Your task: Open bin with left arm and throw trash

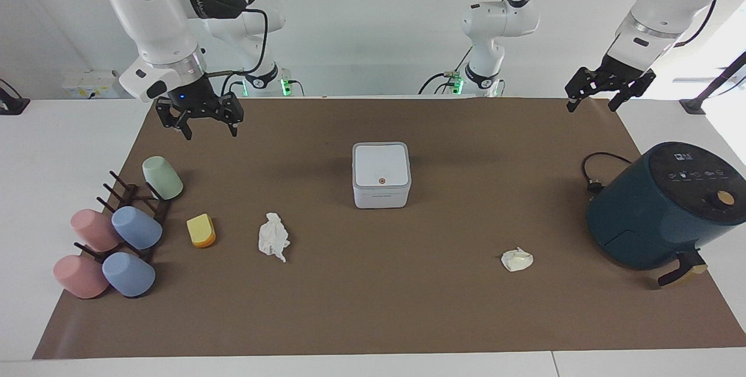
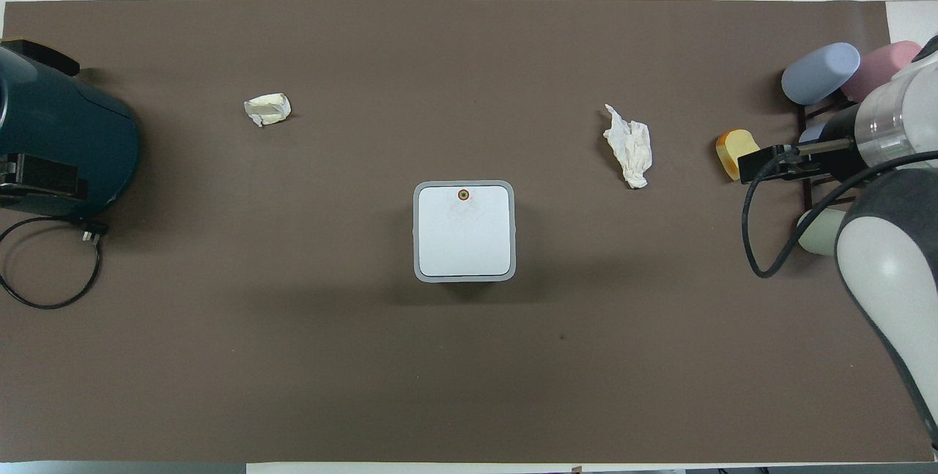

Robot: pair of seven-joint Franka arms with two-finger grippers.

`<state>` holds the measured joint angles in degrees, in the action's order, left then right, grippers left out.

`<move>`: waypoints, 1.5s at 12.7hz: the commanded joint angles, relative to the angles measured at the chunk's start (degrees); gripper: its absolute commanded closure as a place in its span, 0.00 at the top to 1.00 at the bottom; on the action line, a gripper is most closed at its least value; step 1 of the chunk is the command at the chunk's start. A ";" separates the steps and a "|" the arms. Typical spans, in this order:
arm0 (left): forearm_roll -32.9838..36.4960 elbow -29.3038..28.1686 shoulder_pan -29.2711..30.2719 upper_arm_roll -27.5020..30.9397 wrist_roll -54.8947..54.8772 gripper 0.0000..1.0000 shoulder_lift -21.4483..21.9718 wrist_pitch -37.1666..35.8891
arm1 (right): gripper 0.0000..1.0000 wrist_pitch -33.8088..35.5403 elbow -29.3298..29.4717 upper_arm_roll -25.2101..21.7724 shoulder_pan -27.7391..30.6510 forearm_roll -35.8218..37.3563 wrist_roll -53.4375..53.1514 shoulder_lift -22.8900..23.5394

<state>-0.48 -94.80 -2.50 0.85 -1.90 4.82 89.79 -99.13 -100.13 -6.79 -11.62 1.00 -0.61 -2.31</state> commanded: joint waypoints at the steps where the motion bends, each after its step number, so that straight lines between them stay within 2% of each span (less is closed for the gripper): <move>1: 0.83 -1.87 0.31 -0.06 -1.00 1.00 1.59 0.91 | 1.00 -2.03 -1.65 0.02 0.64 -1.08 1.40 -1.29; 3: 0.83 -2.15 0.22 -0.06 -1.09 1.00 1.68 1.00 | 1.00 -4.31 -2.52 0.02 0.99 -1.08 1.58 -1.38; 10: 0.92 -3.37 -1.71 -0.76 3.11 1.00 2.12 1.62 | 1.00 -3.61 -2.17 -0.25 1.60 -1.08 1.32 -1.29; 12: 0.83 -6.87 -5.39 -0.76 4.10 1.00 3.18 7.30 | 1.00 -5.45 -2.09 -0.16 1.60 -1.08 1.40 -1.12; 13: 0.83 -8.11 -7.84 -0.76 4.27 0.78 3.44 8.99 | 1.00 -6.25 -2.00 -0.16 1.08 -1.08 1.31 -1.03; 14: 0.83 -8.73 -10.13 -0.93 4.36 0.06 3.36 9.35 | 1.00 -6.52 -1.91 -0.07 0.82 -1.00 1.57 -0.59; 15: 0.92 -10.04 -12.85 -0.76 4.19 0.00 3.35 11.01 | 1.00 -6.61 -0.78 0.02 0.73 -1.08 1.58 1.24; 17: 0.83 -13.73 -18.30 -0.93 7.50 0.00 3.62 18.99 | 1.00 -8.17 3.52 0.02 0.55 -1.08 1.49 7.12; 19: 0.83 -15.76 -24.45 -0.94 14.00 0.00 1.87 25.49 | 1.00 -14.31 3.80 1.07 -0.41 -2.65 0.88 10.64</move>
<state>-0.48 -106.74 -21.84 -0.83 7.40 6.07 109.17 -109.99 -99.09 -6.47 -11.38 0.65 -0.61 3.42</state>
